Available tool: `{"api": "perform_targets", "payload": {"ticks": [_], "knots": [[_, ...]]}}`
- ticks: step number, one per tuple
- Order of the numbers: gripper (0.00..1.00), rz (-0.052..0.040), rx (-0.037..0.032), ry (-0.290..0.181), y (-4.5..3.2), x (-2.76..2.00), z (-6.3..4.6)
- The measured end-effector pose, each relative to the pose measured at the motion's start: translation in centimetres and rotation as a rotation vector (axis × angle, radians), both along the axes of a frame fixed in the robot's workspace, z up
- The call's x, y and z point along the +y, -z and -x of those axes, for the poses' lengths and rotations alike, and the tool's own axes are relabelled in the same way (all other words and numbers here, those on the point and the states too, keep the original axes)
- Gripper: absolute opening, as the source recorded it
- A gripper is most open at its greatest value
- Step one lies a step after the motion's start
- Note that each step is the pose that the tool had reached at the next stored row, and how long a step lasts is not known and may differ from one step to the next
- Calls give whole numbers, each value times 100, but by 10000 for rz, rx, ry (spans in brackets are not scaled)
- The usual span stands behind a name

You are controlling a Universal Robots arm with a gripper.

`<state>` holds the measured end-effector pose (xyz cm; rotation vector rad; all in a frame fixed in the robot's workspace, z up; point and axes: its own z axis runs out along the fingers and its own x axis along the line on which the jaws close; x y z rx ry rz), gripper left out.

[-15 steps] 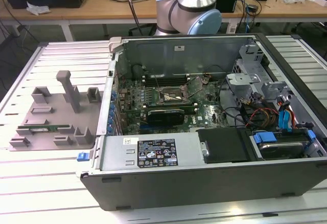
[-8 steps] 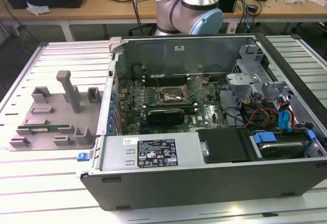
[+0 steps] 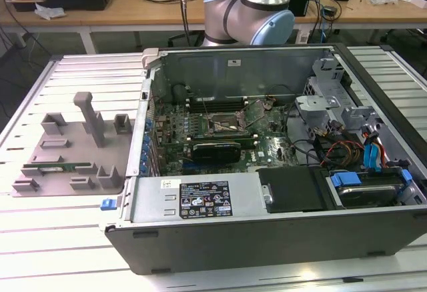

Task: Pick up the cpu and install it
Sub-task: 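Pick up the cpu and move it towards the insertion slot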

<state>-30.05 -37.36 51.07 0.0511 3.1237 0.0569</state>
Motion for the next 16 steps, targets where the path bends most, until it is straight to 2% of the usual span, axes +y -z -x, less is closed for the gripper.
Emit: {"api": "perform_targets", "payload": {"ticks": [16], "knots": [[54,0,10,0,88,0,-907]]}}
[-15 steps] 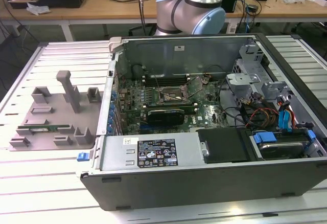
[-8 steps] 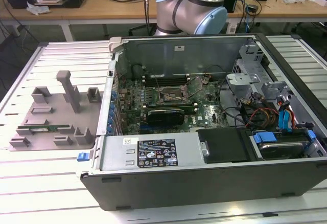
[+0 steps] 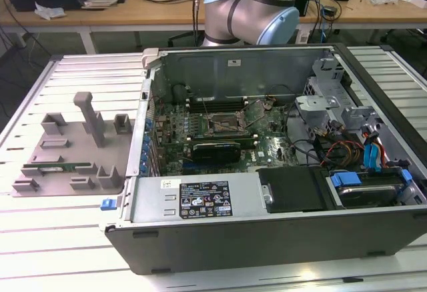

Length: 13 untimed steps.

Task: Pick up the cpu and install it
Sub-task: 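Pick up the cpu and move it towards the insertion slot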

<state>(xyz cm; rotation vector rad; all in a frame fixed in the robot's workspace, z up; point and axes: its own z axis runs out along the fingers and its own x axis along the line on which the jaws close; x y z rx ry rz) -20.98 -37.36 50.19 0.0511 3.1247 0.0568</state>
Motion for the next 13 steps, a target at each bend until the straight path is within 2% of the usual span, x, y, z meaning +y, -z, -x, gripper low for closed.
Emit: {"api": "perform_targets", "payload": {"ticks": [2,3,7,13], "knots": [[54,0,3,2,9,0,-118],[54,0,2,1,17,0,-215],[54,-1,7,1,37,0,-493],[54,0,13,1,60,1,-765]]}}
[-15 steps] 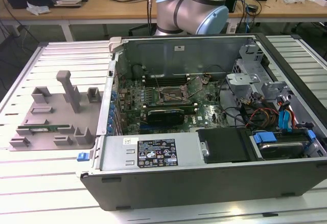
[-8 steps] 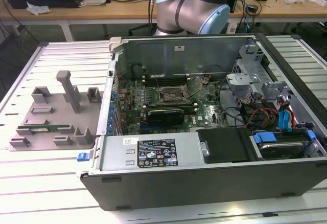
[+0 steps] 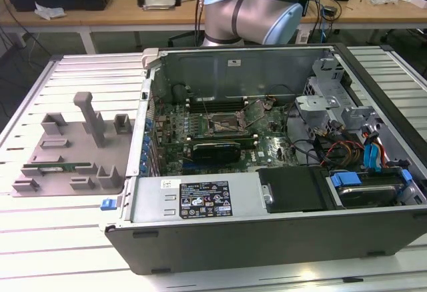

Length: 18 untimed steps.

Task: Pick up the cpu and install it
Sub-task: 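Pick up the cpu and move it towards the insertion slot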

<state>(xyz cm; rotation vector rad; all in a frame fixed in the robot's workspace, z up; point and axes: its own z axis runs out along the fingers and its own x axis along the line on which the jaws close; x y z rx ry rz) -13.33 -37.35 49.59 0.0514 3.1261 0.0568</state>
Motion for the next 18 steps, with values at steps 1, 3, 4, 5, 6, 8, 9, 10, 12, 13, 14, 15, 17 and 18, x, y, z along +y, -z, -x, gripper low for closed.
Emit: {"api": "perform_targets", "payload": {"ticks": [1,3,4,5,6,8,9,10,12,13,14,15,17,18], "knots": [[54,-1,1,-2,6,0,-61],[54,0,5,-1,18,0,-208],[54,0,8,1,25,0,-286],[54,0,9,0,33,0,-391],[54,0,10,-2,40,0,-491],[54,0,12,0,48,0,-596],[54,0,13,0,54,0,-696],[54,0,14,-1,57,0,-777],[54,1,13,-1,57,-1,-792],[54,1,13,0,57,-1,-792],[54,0,13,1,57,0,-792],[54,0,13,1,57,0,-792],[54,-48,11,-1,69,0,-793],[54,-70,10,0,75,0,-793]]}}
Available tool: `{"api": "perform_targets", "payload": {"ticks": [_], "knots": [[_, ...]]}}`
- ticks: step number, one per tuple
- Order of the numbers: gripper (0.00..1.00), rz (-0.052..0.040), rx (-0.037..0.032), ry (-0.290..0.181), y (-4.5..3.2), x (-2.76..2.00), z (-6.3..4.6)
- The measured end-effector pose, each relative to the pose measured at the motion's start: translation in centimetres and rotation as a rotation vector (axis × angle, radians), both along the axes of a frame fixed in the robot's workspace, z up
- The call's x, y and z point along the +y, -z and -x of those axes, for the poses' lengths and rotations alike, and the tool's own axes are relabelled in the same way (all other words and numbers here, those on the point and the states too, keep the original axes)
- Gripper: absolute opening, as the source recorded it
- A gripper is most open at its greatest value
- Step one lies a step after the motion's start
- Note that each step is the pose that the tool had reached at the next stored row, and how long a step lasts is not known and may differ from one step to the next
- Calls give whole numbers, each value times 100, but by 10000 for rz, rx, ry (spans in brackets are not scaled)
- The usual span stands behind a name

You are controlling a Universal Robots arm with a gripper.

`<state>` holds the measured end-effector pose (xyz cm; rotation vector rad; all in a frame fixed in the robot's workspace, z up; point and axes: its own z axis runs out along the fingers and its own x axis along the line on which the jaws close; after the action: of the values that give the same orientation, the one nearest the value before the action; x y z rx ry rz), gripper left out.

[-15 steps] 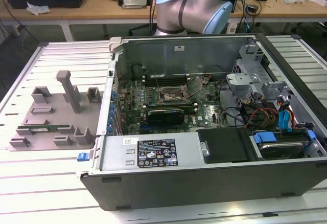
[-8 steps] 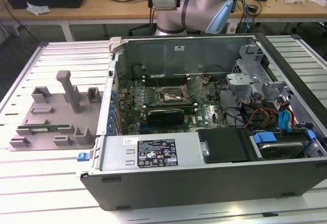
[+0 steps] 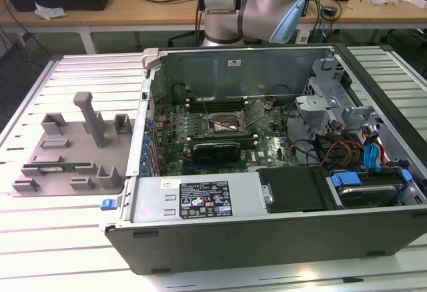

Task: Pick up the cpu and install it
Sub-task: 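Pick up the cpu and move it towards the insertion slot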

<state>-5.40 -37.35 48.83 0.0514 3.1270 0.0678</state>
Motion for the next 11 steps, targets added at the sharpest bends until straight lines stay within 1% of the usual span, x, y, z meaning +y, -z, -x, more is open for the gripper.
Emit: {"api": "perform_targets", "payload": {"ticks": [3,5,11], "knots": [[54,-54,-7,0,33,0,-1],[54,-71,-9,-1,52,-1,-12],[54,-78,-8,-1,86,-1,-160]]}}
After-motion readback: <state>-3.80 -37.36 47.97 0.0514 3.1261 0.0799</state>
